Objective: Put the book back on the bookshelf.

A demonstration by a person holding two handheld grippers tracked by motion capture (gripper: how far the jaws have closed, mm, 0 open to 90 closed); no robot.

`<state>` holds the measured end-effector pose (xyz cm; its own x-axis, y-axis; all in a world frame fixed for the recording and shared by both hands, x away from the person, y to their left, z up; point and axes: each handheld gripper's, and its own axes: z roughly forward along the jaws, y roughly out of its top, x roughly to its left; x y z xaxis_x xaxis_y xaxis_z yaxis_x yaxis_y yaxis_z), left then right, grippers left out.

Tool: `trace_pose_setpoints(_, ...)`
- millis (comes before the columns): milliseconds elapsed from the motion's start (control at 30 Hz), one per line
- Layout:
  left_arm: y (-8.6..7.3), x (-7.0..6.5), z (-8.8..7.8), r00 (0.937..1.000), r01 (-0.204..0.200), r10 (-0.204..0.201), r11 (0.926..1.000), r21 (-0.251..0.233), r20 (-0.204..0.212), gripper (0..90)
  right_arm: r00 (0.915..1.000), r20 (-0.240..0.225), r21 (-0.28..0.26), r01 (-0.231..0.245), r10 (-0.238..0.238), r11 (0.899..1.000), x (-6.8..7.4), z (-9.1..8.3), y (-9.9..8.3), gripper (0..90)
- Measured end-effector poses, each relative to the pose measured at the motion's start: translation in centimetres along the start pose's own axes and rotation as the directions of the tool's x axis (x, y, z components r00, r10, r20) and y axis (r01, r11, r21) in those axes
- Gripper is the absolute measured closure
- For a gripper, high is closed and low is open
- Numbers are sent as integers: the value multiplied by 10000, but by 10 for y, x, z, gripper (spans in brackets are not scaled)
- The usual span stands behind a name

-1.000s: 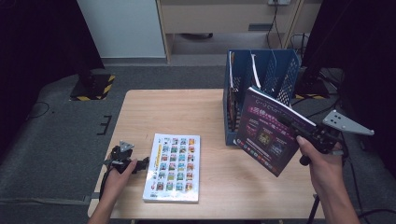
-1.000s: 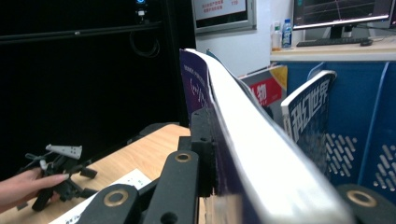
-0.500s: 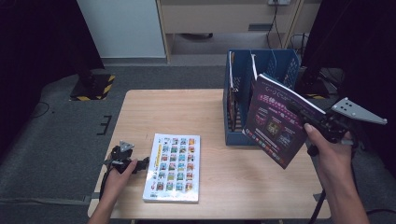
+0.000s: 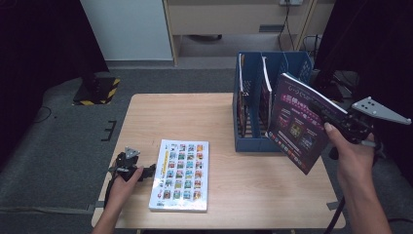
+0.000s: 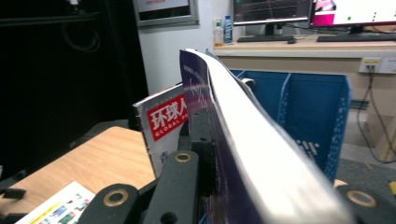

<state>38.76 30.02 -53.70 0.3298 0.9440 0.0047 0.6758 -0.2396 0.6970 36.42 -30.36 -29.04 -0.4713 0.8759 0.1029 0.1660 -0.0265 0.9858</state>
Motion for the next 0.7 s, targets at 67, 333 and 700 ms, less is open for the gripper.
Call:
trace_pose_setpoints(67,0,0,0,10000,-2,2,10000,0,0,0,9998,159,-11,89,-89,10000,-1,1,1,839)
trace_pose_setpoints(333,0,0,0,10000,-25,25,10000,16,2,0,9964,807,74,265,-270,9996,-5,10,10,839)
trace_pose_setpoints(700,0,0,0,10000,-24,24,10000,16,3,0,9883,1521,130,118,-136,9998,-10,31,18,839)
